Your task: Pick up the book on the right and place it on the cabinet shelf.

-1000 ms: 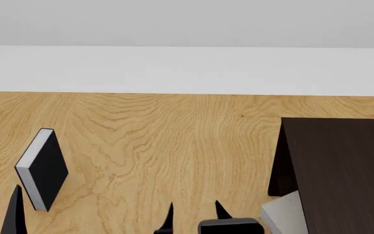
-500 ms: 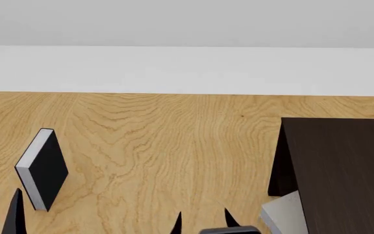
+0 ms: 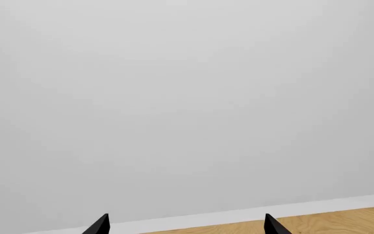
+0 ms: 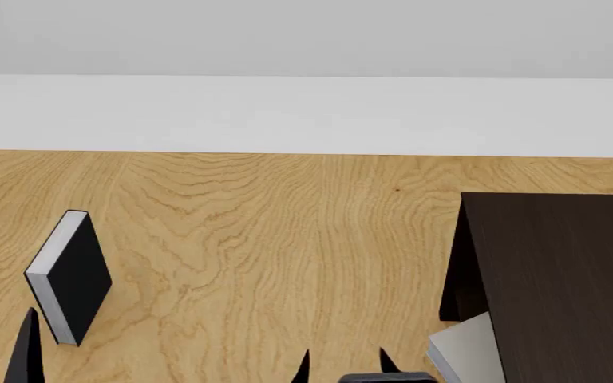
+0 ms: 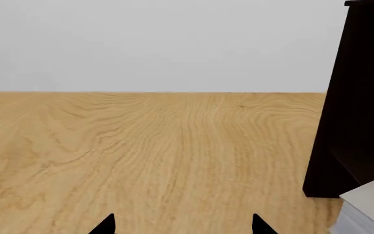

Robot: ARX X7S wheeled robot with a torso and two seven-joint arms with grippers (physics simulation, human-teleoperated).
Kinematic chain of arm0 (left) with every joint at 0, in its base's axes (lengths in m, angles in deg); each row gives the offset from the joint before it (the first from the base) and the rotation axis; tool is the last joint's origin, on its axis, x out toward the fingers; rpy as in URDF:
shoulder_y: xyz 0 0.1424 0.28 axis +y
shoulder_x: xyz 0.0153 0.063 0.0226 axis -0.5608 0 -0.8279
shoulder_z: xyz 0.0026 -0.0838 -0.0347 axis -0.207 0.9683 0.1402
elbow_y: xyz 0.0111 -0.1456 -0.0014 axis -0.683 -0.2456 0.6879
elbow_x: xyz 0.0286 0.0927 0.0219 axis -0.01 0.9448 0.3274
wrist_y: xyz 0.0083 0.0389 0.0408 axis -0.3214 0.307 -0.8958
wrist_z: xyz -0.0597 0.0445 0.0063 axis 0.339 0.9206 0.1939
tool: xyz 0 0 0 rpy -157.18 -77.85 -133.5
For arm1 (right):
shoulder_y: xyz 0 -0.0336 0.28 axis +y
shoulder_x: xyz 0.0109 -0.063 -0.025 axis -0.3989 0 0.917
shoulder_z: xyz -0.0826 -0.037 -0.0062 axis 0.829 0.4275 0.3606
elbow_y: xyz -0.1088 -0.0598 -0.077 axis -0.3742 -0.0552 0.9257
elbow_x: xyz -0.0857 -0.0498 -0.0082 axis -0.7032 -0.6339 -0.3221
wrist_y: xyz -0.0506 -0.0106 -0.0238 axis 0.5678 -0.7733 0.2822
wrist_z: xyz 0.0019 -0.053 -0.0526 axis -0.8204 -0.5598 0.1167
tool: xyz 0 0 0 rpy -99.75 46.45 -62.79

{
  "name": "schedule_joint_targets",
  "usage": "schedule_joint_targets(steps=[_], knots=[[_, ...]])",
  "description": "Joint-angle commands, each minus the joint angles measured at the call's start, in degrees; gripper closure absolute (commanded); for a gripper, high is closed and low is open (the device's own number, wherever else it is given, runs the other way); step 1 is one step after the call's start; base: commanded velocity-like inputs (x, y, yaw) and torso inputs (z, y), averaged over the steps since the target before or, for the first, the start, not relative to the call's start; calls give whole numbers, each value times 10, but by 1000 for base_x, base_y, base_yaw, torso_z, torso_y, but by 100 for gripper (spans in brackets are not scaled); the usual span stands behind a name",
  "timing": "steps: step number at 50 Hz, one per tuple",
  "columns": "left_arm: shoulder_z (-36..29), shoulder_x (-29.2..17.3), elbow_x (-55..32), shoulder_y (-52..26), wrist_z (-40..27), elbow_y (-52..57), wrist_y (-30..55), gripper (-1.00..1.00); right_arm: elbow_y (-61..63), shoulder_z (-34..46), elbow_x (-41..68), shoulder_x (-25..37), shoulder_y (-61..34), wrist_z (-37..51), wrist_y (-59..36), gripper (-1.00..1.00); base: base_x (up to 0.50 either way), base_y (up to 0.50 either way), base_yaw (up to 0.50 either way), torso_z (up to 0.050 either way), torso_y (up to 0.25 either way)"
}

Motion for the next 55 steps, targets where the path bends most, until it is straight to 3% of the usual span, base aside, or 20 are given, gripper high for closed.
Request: schedule_joint_targets(steps=[1, 4, 10, 16, 26, 34, 45, 55], knots=[[0, -2, 0, 2, 0, -3, -4, -100, -1, -80, -56, 0, 5, -6, -27, -100, 0, 0, 0, 0, 0], [0, -2, -1, 3, 0, -3, -6, -100, -1, -120, -96, 0, 6, 3, -32, -100, 0, 0, 0, 0, 0], [-1, -2, 0, 5, -1, -4, -8, -100, -1, -320, -255, 0, 6, -1, -56, -100, 0, 0, 0, 0, 0], [-5, -2, 2, 3, -1, -5, -7, -100, -1, -390, -322, 0, 7, 7, -58, -100, 0, 0, 0, 0, 0], [-2, -6, 0, 5, -4, 2, -5, -100, -1, -572, -459, 4, 8, 9, -83, -100, 0, 0, 0, 0, 0], [-1, -9, -3, 1, -5, 6, 1, -100, -1, -646, -506, 8, 2, 7, -93, -100, 1, 0, 0, 0, 0], [-2, -11, -5, -3, -6, 7, 7, -100, -1, -677, -540, 13, -9, 9, -112, -100, 0, -1, -2, 0, 0], [3, -21, 1, 12, -17, 23, 23, -100, -1, -725, -537, 67, -30, 58, -137, -100, 0, 0, -3, 0, 0]])
